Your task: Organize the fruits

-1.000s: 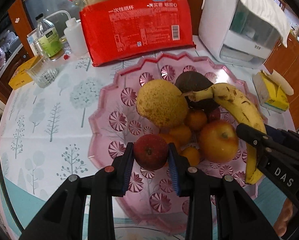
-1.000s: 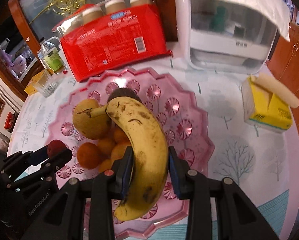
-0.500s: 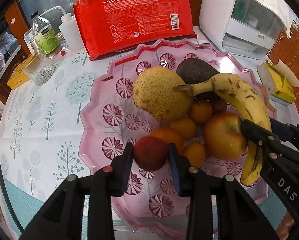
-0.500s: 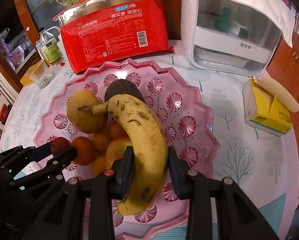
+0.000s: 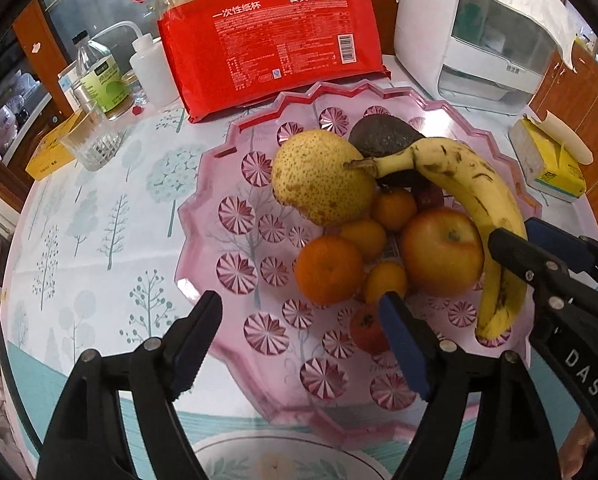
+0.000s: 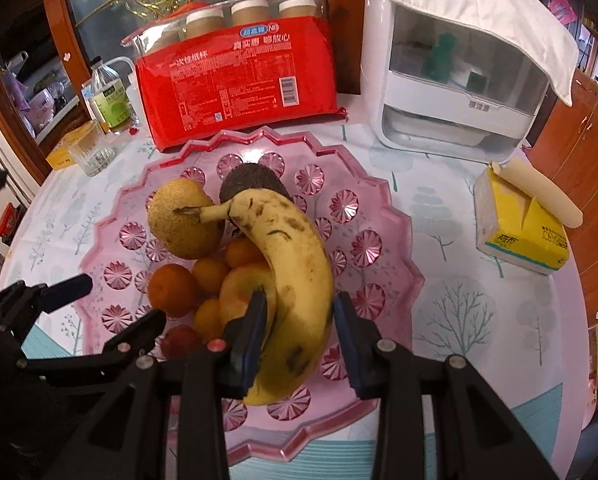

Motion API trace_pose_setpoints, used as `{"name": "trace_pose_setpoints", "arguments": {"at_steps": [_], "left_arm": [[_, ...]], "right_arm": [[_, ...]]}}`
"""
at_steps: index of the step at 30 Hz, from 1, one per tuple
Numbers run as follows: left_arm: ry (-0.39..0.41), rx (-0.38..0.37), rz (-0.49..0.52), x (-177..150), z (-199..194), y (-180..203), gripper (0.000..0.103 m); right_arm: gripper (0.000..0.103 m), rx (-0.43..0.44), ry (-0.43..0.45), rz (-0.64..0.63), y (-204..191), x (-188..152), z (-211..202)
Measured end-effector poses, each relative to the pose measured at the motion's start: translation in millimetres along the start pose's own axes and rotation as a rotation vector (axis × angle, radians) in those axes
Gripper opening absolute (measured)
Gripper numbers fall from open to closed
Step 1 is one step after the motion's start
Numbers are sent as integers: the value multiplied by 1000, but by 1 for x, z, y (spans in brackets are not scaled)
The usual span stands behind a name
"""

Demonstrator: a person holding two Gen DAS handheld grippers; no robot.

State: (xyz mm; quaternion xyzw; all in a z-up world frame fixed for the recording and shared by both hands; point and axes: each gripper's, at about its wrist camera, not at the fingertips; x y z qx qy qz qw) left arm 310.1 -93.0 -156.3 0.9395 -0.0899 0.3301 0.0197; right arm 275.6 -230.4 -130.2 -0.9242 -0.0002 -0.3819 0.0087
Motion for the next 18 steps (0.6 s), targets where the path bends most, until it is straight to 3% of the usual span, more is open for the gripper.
{"name": "trace_pose_setpoints", "arguments": {"at_steps": [5, 18], "left_arm": [[15, 8, 0, -3, -13, 0, 94], [44, 4, -48, -22, -65, -10, 94]], "right_arm": [[36, 1, 16, -13, -4, 0, -10], [36, 3, 74, -17, -12, -7, -52]]}}
Point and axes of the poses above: each gripper's, at about its wrist camera, not at the fingertips, and z roughly the way its jaws point, y to its right, x to its top, and after that the axes turned 13 degrees about y, right-handed
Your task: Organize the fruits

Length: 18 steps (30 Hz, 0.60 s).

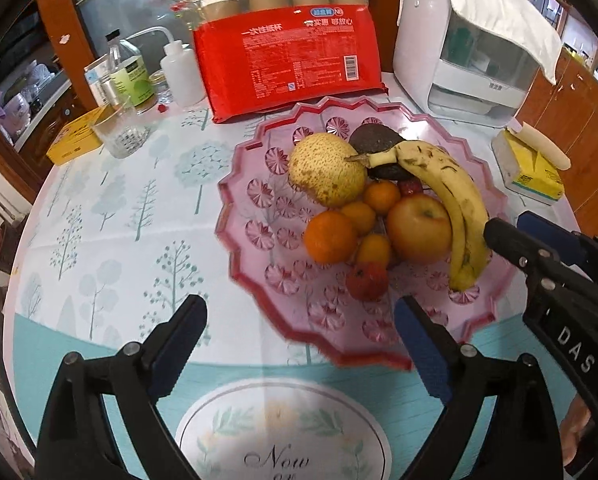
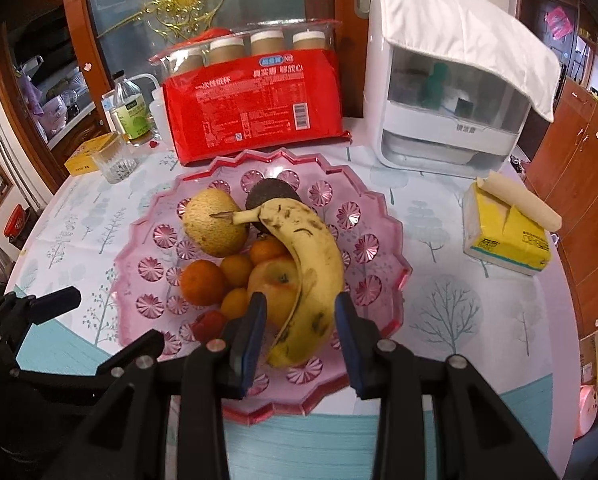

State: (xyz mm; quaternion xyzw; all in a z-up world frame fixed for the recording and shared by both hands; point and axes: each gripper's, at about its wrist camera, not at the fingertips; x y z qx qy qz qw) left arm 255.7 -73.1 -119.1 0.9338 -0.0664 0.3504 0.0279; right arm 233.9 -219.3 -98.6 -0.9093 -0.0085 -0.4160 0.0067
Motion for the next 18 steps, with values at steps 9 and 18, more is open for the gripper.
{"name": "trace_pose_setpoints", "arguments": {"at_steps": [9, 18], "left_arm": [[28, 42, -55, -35, -68, -24, 94], [77, 50, -86, -64, -150, -37, 95]], "right_arm": [[41, 37, 24, 6, -6, -19, -60], [51, 60, 50, 14, -20, -45, -139]]}}
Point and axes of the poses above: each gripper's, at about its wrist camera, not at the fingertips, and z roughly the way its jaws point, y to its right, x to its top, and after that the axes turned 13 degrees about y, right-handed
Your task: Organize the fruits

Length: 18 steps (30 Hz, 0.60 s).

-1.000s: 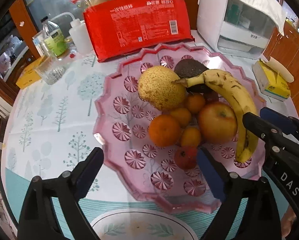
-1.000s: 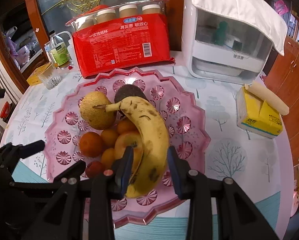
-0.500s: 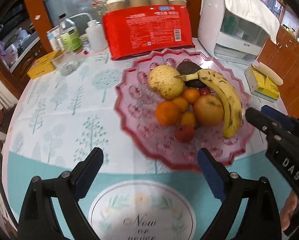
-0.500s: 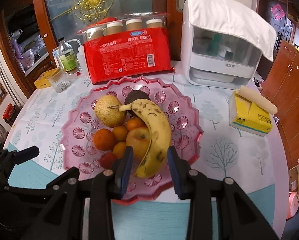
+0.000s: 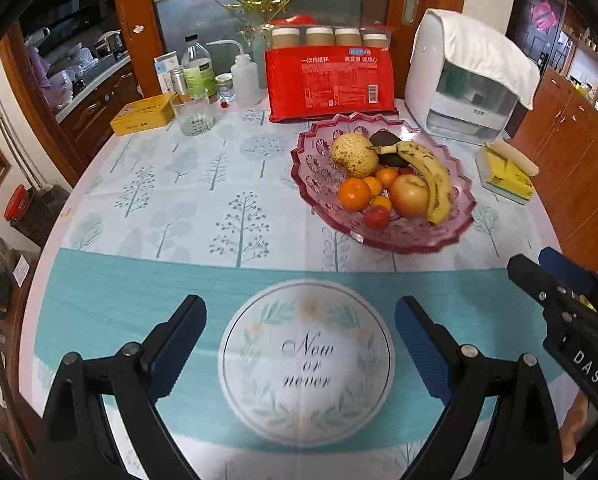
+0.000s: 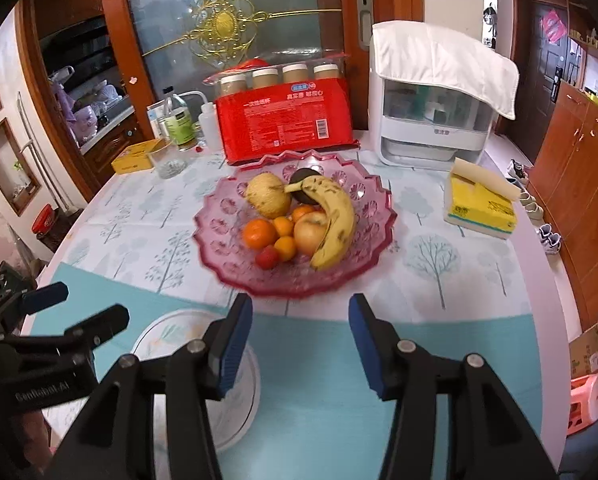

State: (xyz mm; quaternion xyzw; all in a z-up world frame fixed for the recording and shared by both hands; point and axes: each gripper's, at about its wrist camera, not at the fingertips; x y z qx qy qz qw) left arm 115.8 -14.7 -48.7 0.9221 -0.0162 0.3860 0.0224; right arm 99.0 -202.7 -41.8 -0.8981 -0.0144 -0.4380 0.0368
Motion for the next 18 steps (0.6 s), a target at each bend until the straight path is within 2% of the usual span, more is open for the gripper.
{"name": "trace_pose_setpoints", "arguments": {"at_steps": [4, 9, 14, 18], "left_arm": [[20, -12, -5, -8, -29, -4, 95], [3, -43, 13, -16, -58, -11, 95], [13, -24, 20, -20, -78, -17, 95], [17, -10, -3, -26, -91, -23, 95]], "right_arm": [[52, -10, 6, 23, -11, -8, -32], [57, -50, 14, 37, -24, -12, -63], [58, -63, 52, 46, -38, -9, -98], [66, -86, 73, 42, -46, -10, -117]]}}
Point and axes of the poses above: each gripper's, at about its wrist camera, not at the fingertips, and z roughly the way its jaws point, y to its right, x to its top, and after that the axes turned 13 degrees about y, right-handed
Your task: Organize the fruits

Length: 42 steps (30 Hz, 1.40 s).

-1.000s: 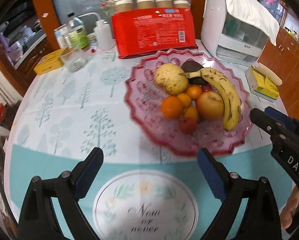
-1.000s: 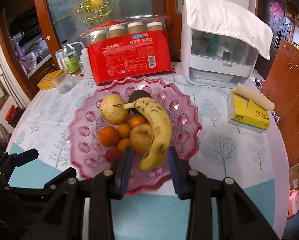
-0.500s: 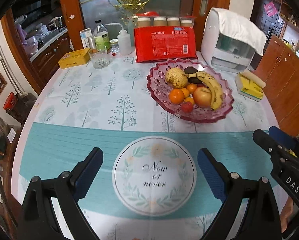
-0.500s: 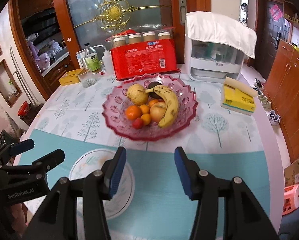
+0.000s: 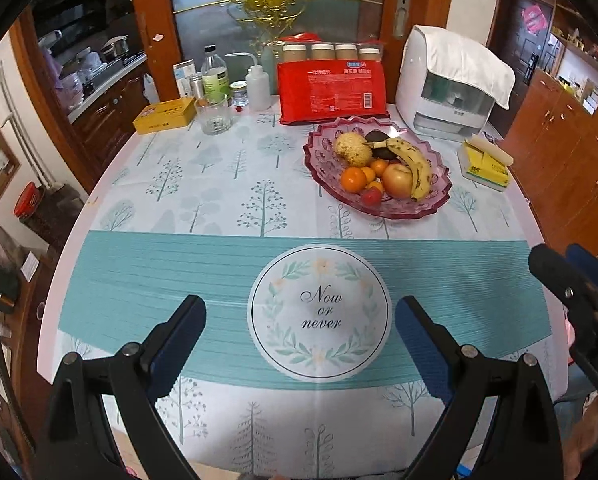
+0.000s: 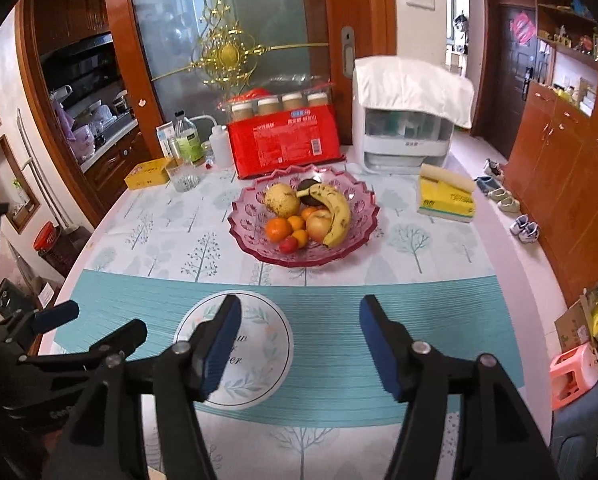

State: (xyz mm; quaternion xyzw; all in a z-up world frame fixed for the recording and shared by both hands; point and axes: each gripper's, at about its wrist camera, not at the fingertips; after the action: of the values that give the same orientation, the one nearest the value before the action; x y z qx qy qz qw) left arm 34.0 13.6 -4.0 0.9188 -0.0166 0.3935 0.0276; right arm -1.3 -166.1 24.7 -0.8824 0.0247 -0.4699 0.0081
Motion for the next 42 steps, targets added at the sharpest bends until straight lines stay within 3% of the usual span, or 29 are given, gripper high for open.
{"name": "trace_pose_setpoints", "arguments": {"at_steps": [12, 42], "left_arm": [[24, 16, -2, -7, -16, 4, 95], [-5, 32, -2, -6, -4, -1, 95]], "right_arm": [[67, 22, -2, -25, -17, -11, -19], [68, 42, -39, -8, -16, -13, 2]]}}
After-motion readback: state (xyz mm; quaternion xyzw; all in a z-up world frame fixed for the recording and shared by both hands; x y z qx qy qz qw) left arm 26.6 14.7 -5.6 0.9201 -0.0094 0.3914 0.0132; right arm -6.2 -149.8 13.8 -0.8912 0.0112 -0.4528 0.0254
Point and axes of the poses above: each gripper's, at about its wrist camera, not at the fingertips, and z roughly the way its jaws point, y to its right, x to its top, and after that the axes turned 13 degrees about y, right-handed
